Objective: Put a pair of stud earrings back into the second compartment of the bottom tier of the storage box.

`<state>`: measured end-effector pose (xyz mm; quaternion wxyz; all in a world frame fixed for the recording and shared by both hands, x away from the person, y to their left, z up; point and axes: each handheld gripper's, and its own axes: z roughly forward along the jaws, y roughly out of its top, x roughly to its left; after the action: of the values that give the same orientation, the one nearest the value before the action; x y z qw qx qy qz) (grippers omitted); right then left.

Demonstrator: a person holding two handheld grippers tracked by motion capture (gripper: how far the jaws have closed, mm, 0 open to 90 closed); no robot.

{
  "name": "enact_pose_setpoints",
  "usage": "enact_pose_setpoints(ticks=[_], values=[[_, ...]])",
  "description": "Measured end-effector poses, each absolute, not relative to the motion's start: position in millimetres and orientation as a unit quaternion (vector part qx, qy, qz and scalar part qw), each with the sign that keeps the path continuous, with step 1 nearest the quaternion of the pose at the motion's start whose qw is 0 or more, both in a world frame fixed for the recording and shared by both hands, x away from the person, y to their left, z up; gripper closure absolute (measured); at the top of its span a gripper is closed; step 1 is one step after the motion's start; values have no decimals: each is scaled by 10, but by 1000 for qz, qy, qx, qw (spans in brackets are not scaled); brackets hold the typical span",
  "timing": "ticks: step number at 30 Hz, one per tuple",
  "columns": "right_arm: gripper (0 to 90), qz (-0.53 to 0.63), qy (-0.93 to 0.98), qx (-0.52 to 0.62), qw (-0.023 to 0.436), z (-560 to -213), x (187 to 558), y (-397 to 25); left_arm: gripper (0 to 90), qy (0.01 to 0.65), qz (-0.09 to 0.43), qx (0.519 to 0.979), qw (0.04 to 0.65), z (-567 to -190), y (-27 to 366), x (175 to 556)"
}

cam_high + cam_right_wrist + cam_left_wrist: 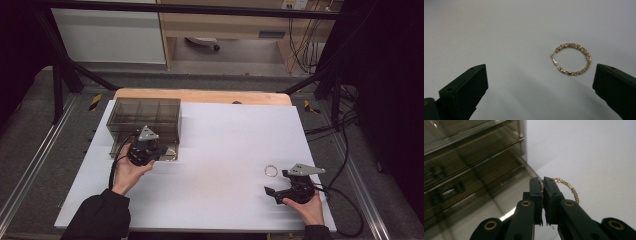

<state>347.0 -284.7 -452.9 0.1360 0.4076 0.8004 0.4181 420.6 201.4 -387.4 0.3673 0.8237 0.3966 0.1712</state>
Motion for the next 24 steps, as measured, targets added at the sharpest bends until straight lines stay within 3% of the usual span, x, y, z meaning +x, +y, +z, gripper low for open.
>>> enact_pose_setpoints(ticks=[24], values=[[6, 416, 802, 406, 137, -4531, 3472, -2847, 857, 473, 196, 794, 327, -4072, 2603, 4543]])
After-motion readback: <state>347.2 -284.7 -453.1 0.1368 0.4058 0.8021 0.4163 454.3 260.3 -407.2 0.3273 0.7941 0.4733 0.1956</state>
